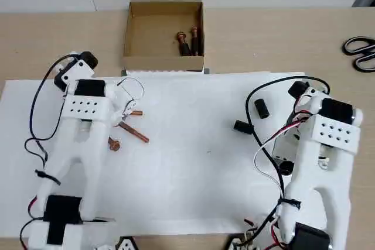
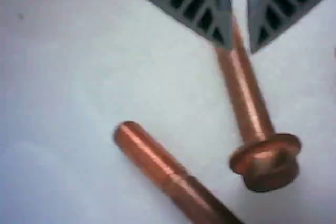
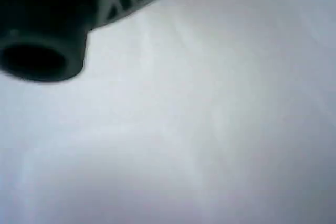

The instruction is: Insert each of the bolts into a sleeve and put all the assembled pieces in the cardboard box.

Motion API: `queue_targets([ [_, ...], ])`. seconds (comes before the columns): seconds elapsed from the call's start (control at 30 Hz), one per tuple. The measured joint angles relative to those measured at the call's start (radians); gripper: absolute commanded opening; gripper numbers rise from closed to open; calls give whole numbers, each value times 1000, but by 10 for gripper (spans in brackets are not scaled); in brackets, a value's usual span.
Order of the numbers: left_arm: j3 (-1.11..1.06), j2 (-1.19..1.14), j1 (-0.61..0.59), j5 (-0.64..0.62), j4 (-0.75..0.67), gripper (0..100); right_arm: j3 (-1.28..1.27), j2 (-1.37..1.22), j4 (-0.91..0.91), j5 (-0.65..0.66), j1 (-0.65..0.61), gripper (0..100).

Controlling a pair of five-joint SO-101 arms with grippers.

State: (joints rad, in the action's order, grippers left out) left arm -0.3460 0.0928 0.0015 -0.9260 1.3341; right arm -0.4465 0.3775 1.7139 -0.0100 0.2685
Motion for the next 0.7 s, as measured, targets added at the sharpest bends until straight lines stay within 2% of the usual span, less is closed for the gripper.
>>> queue_targets([
  [0.13, 0, -15, 0, -2, 0, 122, 0, 0, 0, 0, 0, 2],
  [0.7, 0, -26, 0, -3, -12, 123, 0, 0, 0, 0, 0, 2],
])
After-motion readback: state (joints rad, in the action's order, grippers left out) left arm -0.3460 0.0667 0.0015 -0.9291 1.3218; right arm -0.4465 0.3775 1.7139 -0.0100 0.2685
